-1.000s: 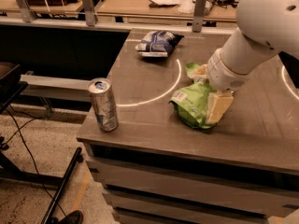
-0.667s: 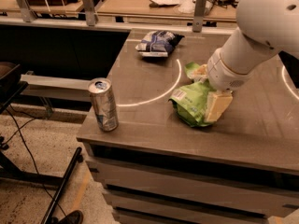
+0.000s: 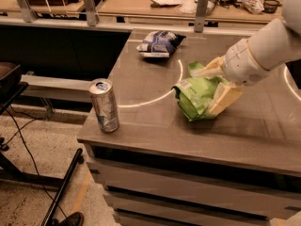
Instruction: Pick green rice chip bag
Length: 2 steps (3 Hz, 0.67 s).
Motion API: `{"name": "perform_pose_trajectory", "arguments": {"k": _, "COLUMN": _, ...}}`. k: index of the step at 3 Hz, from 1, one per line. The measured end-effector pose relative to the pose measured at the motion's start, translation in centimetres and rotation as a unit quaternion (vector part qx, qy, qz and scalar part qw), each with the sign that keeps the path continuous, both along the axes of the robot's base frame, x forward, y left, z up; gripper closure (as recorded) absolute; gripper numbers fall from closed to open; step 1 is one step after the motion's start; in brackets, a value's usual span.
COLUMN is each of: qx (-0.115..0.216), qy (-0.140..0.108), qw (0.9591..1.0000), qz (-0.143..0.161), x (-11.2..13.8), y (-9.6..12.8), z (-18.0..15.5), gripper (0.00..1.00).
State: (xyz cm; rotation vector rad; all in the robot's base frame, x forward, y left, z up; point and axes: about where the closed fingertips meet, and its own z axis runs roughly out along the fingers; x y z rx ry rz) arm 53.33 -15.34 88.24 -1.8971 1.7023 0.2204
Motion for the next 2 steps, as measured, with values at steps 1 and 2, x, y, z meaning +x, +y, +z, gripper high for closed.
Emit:
{"name": "perform_pose_trajectory", "arguments": {"k": 1, "qx": 0.059, "qy": -0.009, "qw": 0.9982, "qz": -0.012, "x": -0.1, "y": -0.9, "z": 2.1, "gripper": 1.00}}
{"name": "perform_pose_trajectory", "arguments": {"k": 2, "qx": 0.105, "qy": -0.017, "qw": 0.9942, "qz": -0.017, "x": -0.3, "y": -1.5, "z": 3.9, "gripper": 1.00}}
